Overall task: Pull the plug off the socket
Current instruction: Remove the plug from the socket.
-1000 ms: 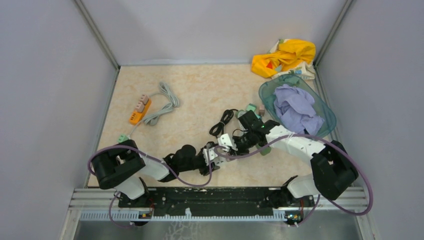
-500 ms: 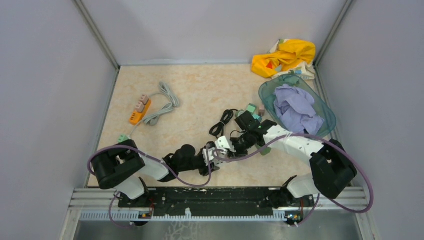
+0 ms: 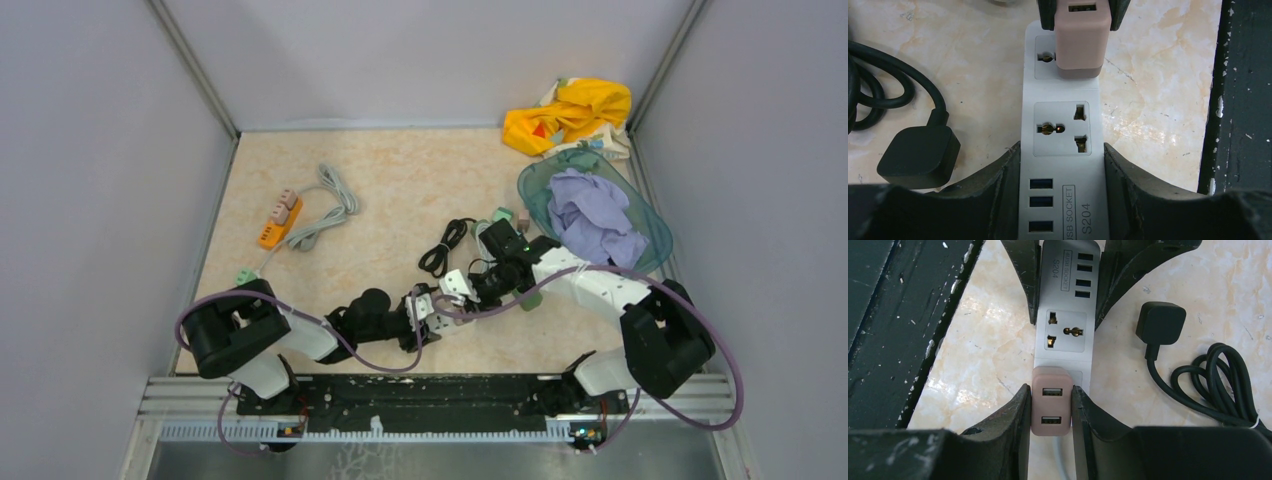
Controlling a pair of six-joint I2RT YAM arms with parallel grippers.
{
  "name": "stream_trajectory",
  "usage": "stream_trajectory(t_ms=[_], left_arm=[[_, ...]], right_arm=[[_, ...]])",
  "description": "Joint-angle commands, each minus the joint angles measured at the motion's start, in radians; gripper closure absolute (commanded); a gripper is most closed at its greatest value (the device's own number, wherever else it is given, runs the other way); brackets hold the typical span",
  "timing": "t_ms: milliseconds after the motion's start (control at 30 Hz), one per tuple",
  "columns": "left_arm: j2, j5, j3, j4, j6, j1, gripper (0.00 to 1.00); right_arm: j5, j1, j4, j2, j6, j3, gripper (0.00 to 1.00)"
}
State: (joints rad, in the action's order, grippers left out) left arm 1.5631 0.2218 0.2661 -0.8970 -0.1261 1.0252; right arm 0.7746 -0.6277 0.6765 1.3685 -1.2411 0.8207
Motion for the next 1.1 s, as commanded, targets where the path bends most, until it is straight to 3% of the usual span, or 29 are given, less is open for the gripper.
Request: stream_trajectory(t_ms=[0, 133, 333, 633, 833, 1067], left_arm=[[-0.005, 0.024, -0.009, 0.017, 0.017, -0.01, 1.0], [-0.001, 0.029, -0.003, 0.019, 0.02, -0.01, 1.0], [0.007, 0.032, 0.0, 0.018, 0.022, -0.01, 1.0], [0.006, 0.04, 0.005, 0.02, 0.021, -0.011, 1.0], [-0.004, 0.042, -0.001, 0.021, 0.026, -0.011, 1.0], [0.001, 0.049, 0.005, 0.017, 0.026, -0.011, 1.0]], right_arm=[[0.077, -0.022, 0.103, -0.004, -0.078, 0.038, 1.0], [0.052, -0.09, 0.034, 0.003, 0.013, 0.045, 1.0], [-0.003, -0.089, -0.071, -0.021, 0.125, 0.036, 1.0], [-0.031, 0.012, -0.018, -0.059, 0.035, 0.023, 1.0], [0.064, 0.012, 0.067, -0.049, -0.046, 0.036, 1.0], [0.126, 0.003, 0.027, -0.053, 0.019, 0.044, 1.0]])
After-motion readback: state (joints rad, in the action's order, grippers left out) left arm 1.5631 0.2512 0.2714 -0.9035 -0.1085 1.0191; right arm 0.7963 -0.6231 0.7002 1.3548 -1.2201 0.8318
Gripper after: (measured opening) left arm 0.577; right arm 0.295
